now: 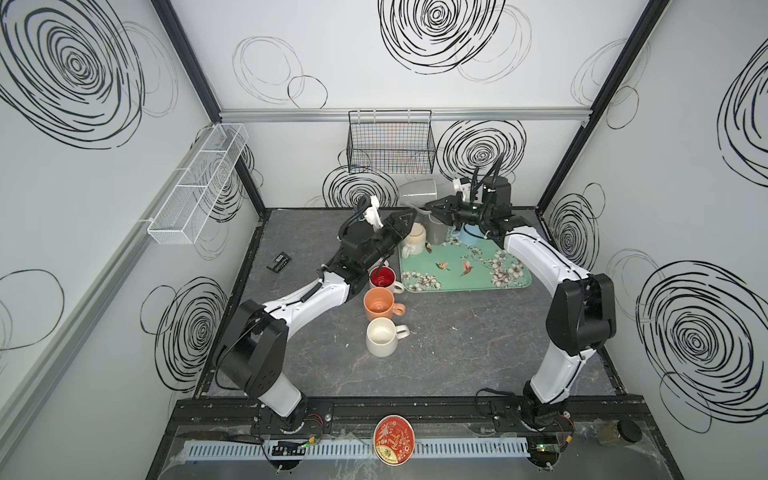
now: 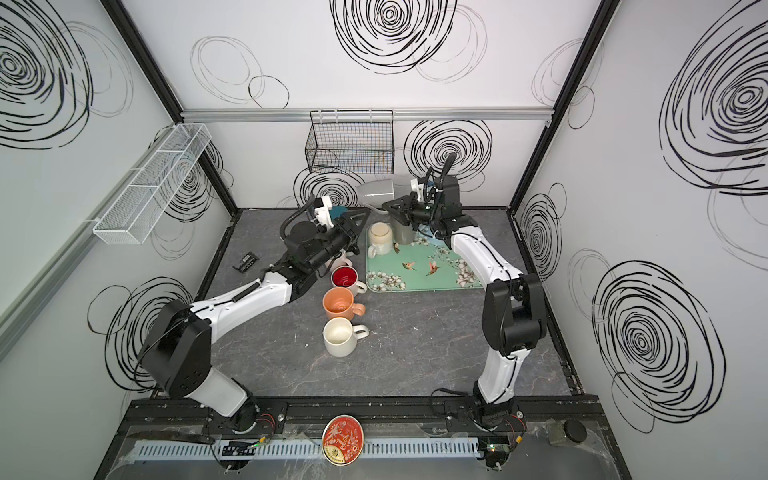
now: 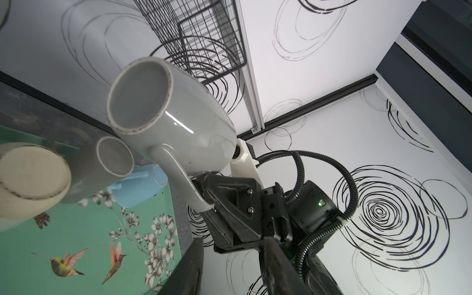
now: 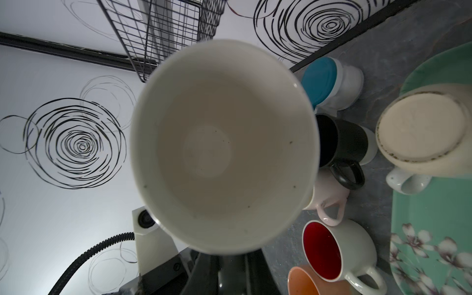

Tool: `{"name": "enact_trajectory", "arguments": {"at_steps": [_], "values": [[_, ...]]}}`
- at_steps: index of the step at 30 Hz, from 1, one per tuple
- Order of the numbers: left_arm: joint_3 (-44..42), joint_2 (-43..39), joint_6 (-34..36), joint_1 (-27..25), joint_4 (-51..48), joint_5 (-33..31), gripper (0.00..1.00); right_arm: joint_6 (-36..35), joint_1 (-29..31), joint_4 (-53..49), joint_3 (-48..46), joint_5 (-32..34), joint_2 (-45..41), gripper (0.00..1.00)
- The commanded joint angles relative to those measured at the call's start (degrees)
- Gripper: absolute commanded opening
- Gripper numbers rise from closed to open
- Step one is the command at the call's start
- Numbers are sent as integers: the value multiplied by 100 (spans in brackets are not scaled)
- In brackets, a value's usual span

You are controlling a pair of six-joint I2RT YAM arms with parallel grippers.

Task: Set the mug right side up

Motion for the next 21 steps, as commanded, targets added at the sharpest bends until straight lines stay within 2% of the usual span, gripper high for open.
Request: {"name": "enact_trajectory", "arguments": {"at_steps": [1, 6, 12, 18, 21], "values": [[-411, -531, 354, 257, -198, 85, 43, -861, 323, -747, 586, 823, 43, 0], [-853, -1331, 855, 739, -1332, 102, 44, -1502, 849, -1425, 1263, 1706, 375, 0], [-1195, -2380, 1527, 1316, -2924, -392, 45, -2460, 1577, -2548, 2652, 2617, 1162, 0], [-1687, -3351, 1616, 1957, -3542, -589, 46, -3486, 2353, -3171, 3726, 3329, 1867, 0], [-1877, -3772, 1751, 2242, -3851, -677, 46, -4114, 2740, -3131, 3840, 3791, 2041, 0]]}}
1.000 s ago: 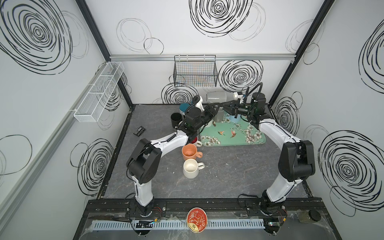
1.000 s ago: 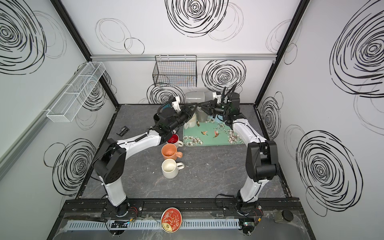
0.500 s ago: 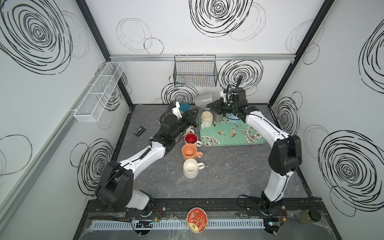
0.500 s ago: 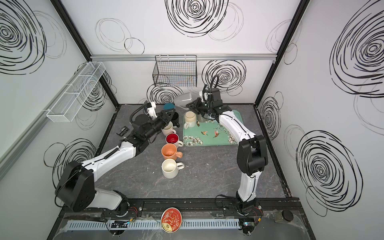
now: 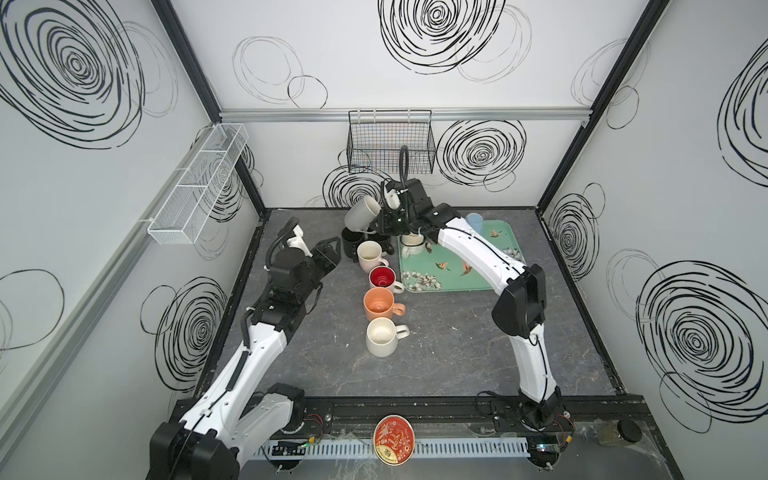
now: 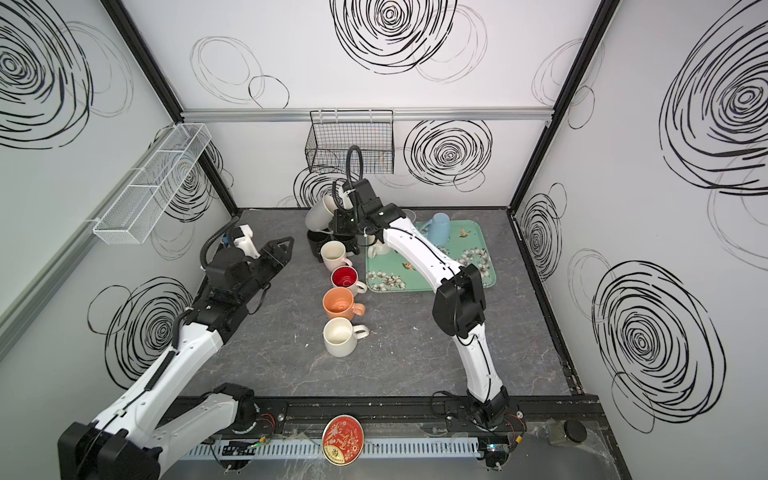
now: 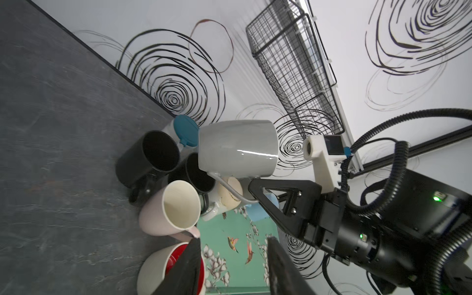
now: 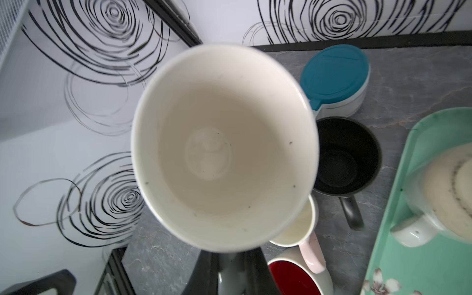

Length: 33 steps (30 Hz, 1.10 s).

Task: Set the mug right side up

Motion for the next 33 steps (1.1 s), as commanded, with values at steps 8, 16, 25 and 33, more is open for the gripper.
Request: {"name": "enact_trajectory", "arguments": {"at_steps": [8, 16, 25, 33], "values": [[-421, -1127, 355, 921, -1168, 23, 46, -1588, 789, 149, 623, 998, 506, 0], [-321, -1184, 562, 1382, -1611, 366, 46, -1967, 1001, 70, 736, 1356, 947, 0], [-314, -1347, 651, 1385, -1945, 366, 47, -2249, 1028, 10, 650, 1489, 1260, 0], [-700, -1406, 535, 1383, -1865, 471, 47, -2305, 1026, 6, 495, 1599, 1355, 0]]}}
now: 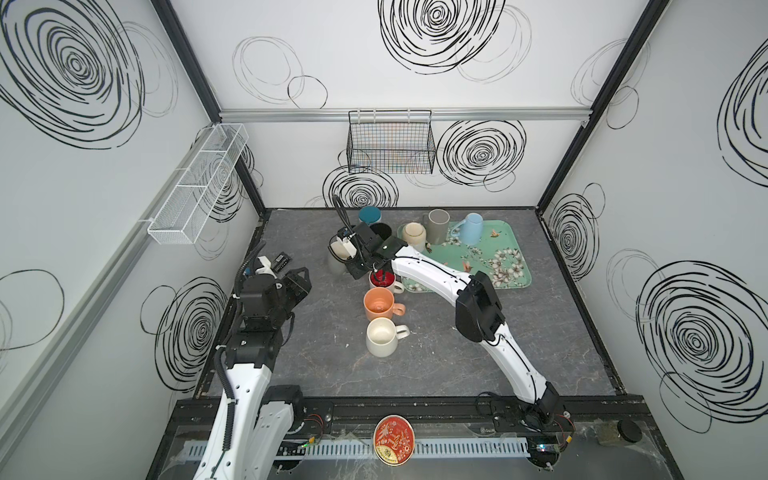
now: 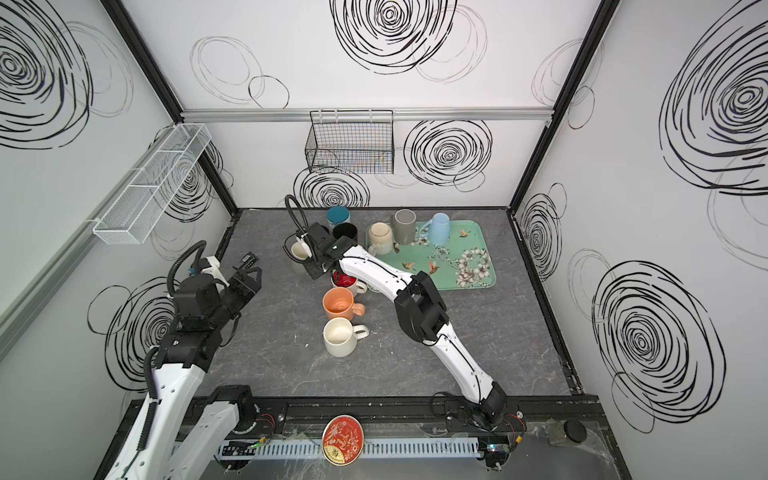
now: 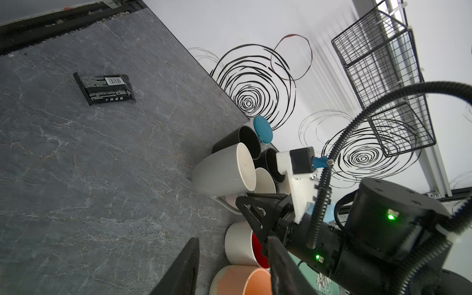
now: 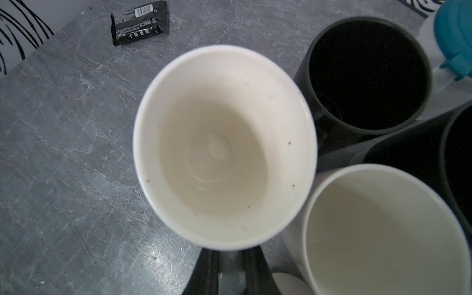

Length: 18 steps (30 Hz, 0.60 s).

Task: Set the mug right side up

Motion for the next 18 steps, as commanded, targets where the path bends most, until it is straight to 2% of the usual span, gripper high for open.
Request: {"name": "enact_trajectory", "arguments": {"at_steps": [1, 6, 11, 18], "values": [[-252, 21, -59, 34, 213, 113, 48, -169, 35, 268, 14, 171, -49, 0], [-499, 276, -115, 36, 583, 255, 48, -241, 29, 251, -83, 247, -46, 0], [-721, 662, -243, 20, 1102, 387, 48, -222, 10, 216, -244, 229, -17, 4], [-945, 1257, -395, -1, 1850, 556, 48, -123, -2, 228, -306, 105, 9, 15]]}}
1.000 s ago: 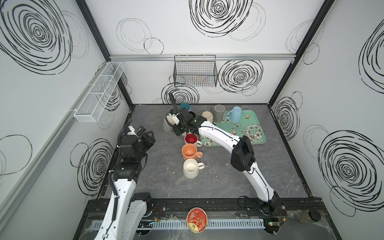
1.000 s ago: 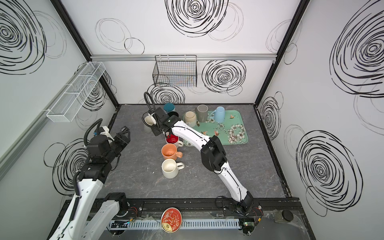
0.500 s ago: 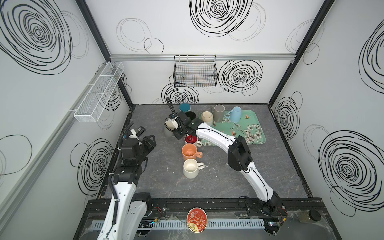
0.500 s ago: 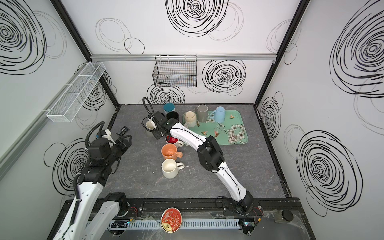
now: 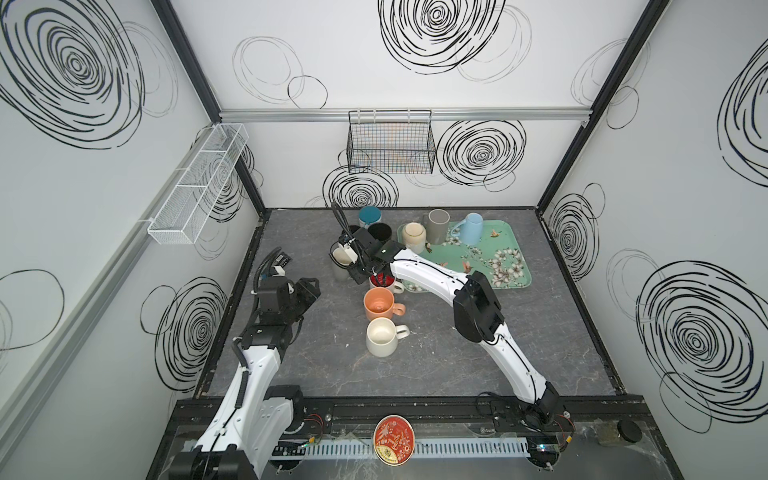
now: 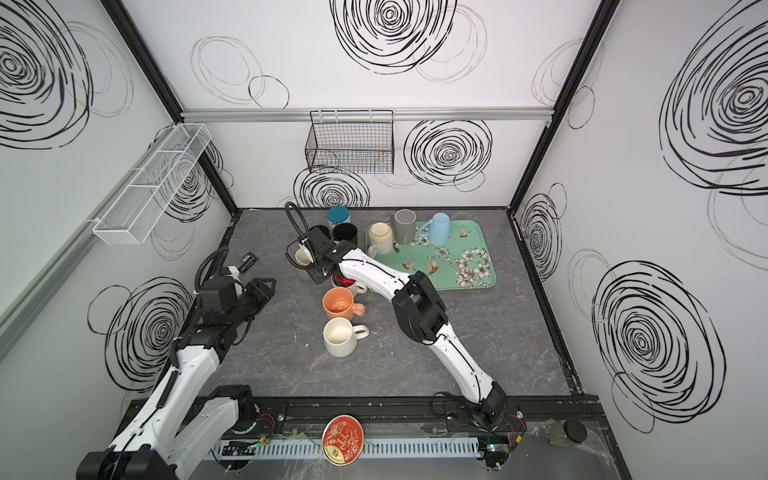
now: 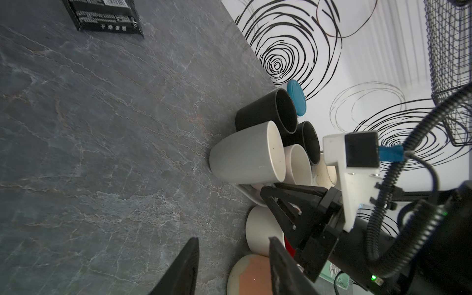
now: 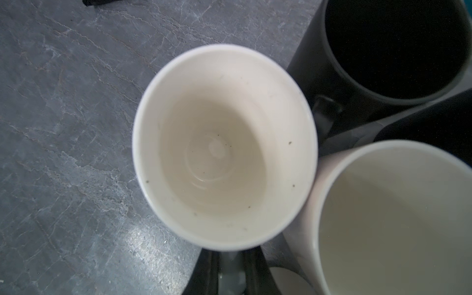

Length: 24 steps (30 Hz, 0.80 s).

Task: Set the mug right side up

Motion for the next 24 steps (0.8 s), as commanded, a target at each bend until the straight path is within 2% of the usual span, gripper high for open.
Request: {"name": "enact_trajectory", "arguments": {"at_steps": [1, 7, 16, 24], "values": [[-87, 245, -114, 1, 751, 168, 48, 40, -2, 216, -19, -86, -25, 17], [-183, 815, -155, 19, 1271, 263, 48, 97, -6, 213, -68, -272, -39, 36], [-88, 1862, -270, 54, 2053, 436, 47, 176, -30, 207, -24, -535, -209, 42], [5, 2928, -377, -34, 2837, 538, 43, 200, -109, -3, -5, -697, -825, 48]]}}
